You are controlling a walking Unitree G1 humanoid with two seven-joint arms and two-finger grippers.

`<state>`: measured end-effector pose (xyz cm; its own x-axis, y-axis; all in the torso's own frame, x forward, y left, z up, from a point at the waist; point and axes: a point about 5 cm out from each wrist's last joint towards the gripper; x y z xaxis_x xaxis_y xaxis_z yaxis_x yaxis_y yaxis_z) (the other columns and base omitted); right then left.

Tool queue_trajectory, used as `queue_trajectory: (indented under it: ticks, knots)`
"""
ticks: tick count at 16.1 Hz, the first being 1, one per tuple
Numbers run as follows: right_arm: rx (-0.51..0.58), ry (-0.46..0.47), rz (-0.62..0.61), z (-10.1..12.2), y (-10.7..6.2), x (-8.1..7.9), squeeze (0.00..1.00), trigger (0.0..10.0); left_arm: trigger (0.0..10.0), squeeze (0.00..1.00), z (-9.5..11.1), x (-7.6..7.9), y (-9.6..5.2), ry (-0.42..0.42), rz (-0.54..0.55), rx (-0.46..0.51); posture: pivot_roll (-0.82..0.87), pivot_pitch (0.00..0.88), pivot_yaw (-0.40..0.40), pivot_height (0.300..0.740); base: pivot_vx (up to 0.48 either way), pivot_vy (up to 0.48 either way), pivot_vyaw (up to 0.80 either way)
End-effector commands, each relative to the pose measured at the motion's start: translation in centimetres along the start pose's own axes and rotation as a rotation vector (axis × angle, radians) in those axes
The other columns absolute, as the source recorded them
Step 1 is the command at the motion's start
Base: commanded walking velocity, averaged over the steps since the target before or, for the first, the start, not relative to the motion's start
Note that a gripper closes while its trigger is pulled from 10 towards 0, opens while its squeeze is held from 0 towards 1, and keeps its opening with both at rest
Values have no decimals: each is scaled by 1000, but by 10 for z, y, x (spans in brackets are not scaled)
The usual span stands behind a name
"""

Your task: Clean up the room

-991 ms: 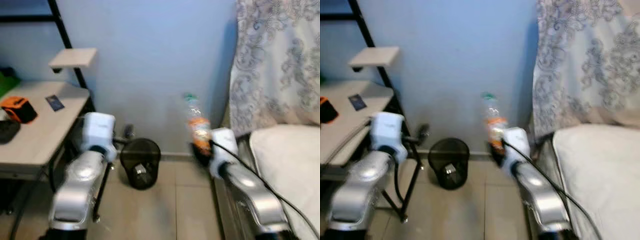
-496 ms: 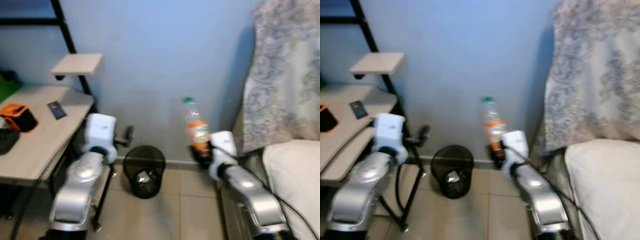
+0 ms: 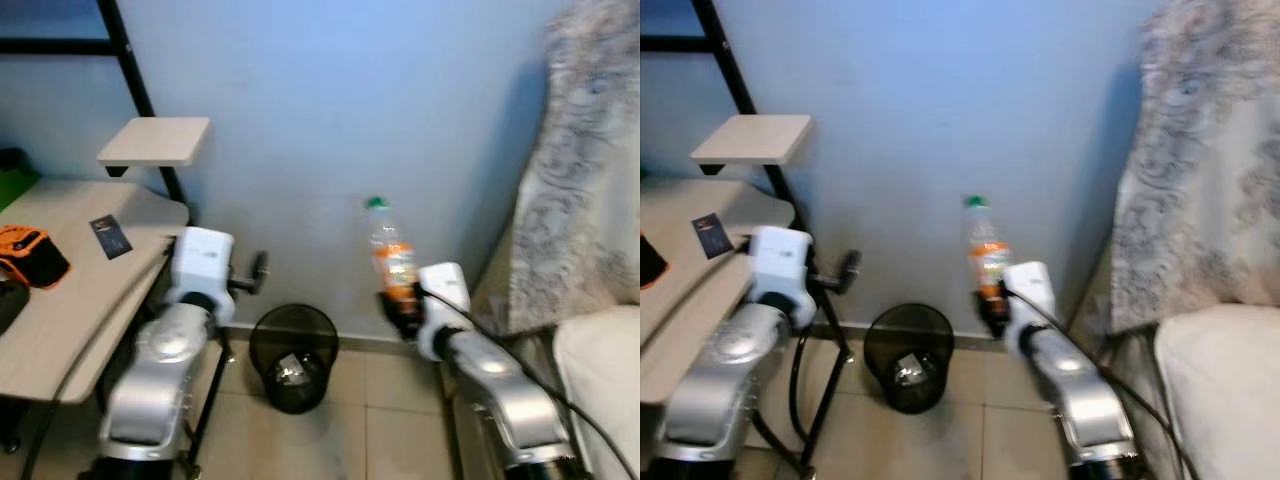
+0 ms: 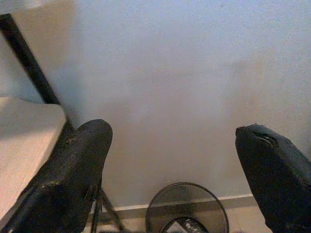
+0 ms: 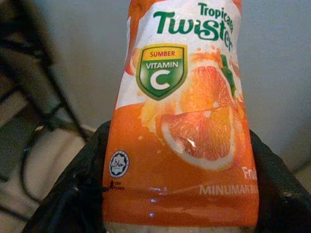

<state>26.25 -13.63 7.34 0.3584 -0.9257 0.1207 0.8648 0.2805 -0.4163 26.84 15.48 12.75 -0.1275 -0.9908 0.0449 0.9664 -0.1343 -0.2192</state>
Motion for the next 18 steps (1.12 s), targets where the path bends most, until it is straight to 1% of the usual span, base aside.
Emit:
queue_trajectory:
  ticks: [1,5,7,9,12,14,16,17,18]
  knots:
    - [33,-7,26,9,2,-7,0,10000,10000,0,3,-11,-1,20,35,5,-73,0,22,740,349,0,0]
    - [29,-12,33,8,2,-8,0,10000,10000,0,3,-11,-2,30,27,2,-67,0,25,740,344,0,0]
    - [20,-35,50,6,2,-9,0,10000,10000,0,2,-11,-3,35,20,-2,-70,0,29,740,341,0,0]
    - [4,-114,126,3,-1,-11,0,10000,10000,0,1,-9,-3,41,3,-11,-70,0,30,740,343,0,0]
    - [-7,-170,163,-1,-4,-10,0,10000,10000,0,0,-8,-3,43,-2,-17,-70,0,30,740,336,0,0]
    - [-14,-174,157,-2,-4,-7,0,10000,10000,0,-2,-7,-4,50,-24,-31,-70,0,30,740,334,0,0]
    - [-22,-182,189,-3,-6,-9,0,10000,10000,0,-4,-4,-6,65,-49,-42,-67,0,25,740,324,0,0]
    - [-23,-171,210,-4,-8,-10,0,10000,10000,0,-4,-3,-7,85,-76,-48,-63,0,21,740,0,0,0]
    - [-19,-159,226,-4,-9,-12,0,10000,10000,0,-4,-2,-8,85,-98,-63,-61,0,19,740,0,0,0]
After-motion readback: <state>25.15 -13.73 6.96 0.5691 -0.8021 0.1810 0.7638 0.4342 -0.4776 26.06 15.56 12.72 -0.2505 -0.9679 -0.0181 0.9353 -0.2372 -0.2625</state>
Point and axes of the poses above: a point about 5 cm out from each wrist's last joint towards the gripper, its own y axis pointing out of the wrist towards the gripper, its own z axis along the axis of the wrist's last joint, x = y × z, and after that the axes turned 10 degrees about -y, right-handed
